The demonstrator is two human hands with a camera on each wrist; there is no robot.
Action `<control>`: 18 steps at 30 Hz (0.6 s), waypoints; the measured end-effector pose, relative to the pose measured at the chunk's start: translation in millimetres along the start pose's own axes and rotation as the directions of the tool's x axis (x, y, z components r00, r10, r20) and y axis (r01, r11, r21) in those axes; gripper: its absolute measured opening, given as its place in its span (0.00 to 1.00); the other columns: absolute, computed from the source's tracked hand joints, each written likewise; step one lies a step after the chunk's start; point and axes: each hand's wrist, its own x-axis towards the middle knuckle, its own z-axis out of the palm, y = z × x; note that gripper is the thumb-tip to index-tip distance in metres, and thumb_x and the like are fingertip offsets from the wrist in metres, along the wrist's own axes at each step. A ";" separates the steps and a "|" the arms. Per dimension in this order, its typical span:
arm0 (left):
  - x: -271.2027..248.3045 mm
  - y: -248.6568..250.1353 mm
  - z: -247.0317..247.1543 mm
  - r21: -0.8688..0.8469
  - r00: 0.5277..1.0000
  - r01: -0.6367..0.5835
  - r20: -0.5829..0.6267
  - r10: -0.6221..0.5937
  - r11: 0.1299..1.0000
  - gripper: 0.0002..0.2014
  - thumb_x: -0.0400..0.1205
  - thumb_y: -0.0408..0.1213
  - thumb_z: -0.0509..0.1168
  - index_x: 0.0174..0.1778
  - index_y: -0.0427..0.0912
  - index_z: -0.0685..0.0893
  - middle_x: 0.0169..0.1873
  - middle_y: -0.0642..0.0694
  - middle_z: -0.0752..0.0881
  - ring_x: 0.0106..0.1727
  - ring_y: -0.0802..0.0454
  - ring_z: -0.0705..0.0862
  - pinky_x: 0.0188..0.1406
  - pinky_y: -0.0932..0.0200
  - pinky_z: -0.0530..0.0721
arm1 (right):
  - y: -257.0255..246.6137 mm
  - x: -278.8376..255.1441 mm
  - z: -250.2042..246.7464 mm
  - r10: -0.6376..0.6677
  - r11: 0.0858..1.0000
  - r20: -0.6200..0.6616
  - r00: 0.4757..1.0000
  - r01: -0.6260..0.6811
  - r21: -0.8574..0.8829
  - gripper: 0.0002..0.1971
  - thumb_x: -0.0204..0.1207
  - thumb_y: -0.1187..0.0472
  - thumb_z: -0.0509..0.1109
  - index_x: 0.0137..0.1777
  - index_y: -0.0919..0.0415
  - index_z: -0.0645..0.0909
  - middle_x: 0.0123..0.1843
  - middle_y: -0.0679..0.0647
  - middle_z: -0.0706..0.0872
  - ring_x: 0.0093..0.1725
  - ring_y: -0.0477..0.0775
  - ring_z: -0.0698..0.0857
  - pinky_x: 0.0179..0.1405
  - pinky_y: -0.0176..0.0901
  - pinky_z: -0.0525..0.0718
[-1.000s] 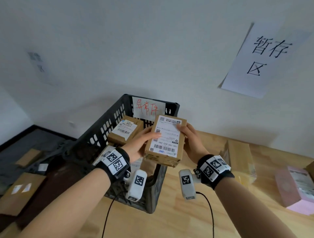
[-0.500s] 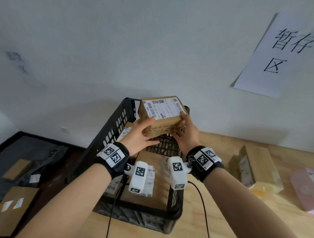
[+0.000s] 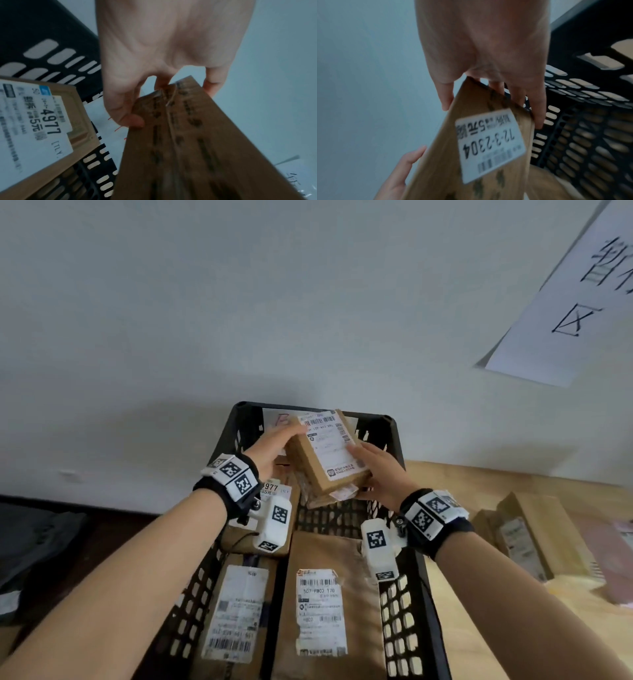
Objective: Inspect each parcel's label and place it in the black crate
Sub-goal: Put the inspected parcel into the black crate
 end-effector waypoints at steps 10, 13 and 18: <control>51.6 -51.3 22.1 -0.038 0.983 0.147 0.118 -0.141 0.988 0.13 0.87 0.39 0.57 0.65 0.41 0.78 0.62 0.44 0.83 0.53 0.50 0.81 0.53 0.54 0.76 | 49.1 77.5 7.4 0.195 0.975 -0.220 0.956 -0.213 -0.059 0.18 0.83 0.72 0.50 0.68 0.62 0.73 0.52 0.60 0.86 0.45 0.57 0.87 0.45 0.52 0.88; 62.7 -65.4 29.5 -0.027 0.974 0.194 0.121 -0.189 0.981 0.17 0.88 0.39 0.55 0.70 0.38 0.76 0.66 0.41 0.82 0.59 0.47 0.82 0.42 0.60 0.79 | 65.5 96.2 7.1 0.218 0.960 -0.284 0.934 -0.257 -0.111 0.17 0.82 0.71 0.51 0.68 0.65 0.74 0.55 0.62 0.87 0.46 0.59 0.88 0.42 0.50 0.88; 75.2 -82.3 42.1 0.175 0.956 0.251 0.107 -0.272 0.952 0.26 0.88 0.47 0.53 0.74 0.30 0.68 0.71 0.35 0.76 0.71 0.41 0.76 0.58 0.60 0.72 | 96.7 115.4 8.1 0.322 0.898 -0.302 0.897 -0.390 -0.202 0.13 0.82 0.70 0.55 0.61 0.69 0.78 0.56 0.64 0.86 0.53 0.61 0.86 0.57 0.55 0.86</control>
